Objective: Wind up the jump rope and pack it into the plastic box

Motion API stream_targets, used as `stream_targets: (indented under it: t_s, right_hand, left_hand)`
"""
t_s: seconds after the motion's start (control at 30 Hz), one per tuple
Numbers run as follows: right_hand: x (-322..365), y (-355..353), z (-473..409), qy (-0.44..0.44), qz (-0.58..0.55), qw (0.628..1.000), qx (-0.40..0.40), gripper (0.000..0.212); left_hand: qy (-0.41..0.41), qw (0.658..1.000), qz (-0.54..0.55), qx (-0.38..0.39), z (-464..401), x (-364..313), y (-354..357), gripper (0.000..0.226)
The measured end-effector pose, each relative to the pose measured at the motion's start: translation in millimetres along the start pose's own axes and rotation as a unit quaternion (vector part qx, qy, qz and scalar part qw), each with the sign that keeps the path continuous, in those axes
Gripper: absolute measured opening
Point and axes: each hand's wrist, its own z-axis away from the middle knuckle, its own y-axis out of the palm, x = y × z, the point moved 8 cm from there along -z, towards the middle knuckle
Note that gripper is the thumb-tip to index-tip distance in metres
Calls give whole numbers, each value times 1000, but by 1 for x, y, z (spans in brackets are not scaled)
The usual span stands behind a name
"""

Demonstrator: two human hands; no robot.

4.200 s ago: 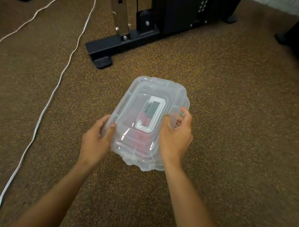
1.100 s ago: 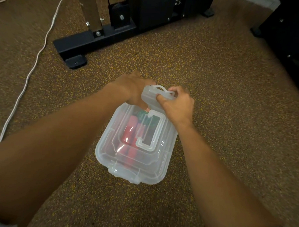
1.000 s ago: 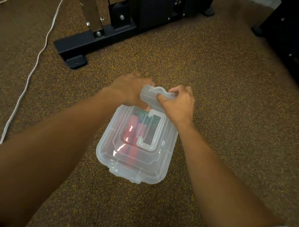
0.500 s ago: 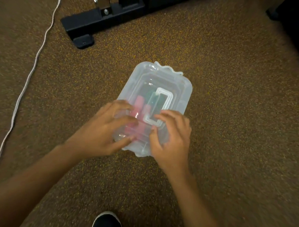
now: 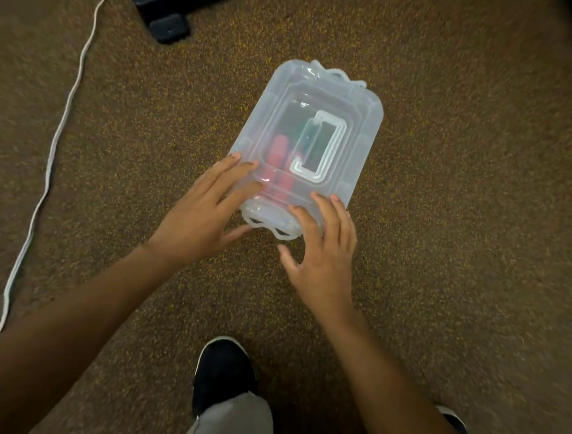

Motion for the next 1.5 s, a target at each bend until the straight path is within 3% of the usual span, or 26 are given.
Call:
stream_targets:
  t_s: [0.37, 0.5, 0.67, 0.87, 1.03, 1.27, 1.5]
  right_hand:
    - [-5, 2, -4, -41, 45, 998, -27, 70]
    - [-5, 10, -3, -56, 80, 995, -11, 80]
    - [-6, 8, -6, -55, 81, 994, -46, 76]
    - [-13, -1, -4, -88, 36, 995, -5, 71]
    - [-15, -11, -5, -53, -31, 998, -5, 64]
    - [-12, -10, -4, -28, -87, 996, -18, 57]
    - [-11, -15, -6, 1, -117, 992, -43, 43]
  left_hand:
    - [-5, 1000, -24, 12, 0, 3, 7, 92]
    - [-7, 1000, -31, -2, 0, 0, 9, 94]
    - [-14, 999, -32, 2, 0, -2, 11, 89]
    - [-20, 997, 52, 53, 2, 5, 7, 86]
    - [-74, 985, 132, 79, 0, 19, -9, 68]
    - [-23, 987, 158, 33, -6, 20, -22, 55]
    - [-34, 988, 153, 0, -9, 25, -26, 40]
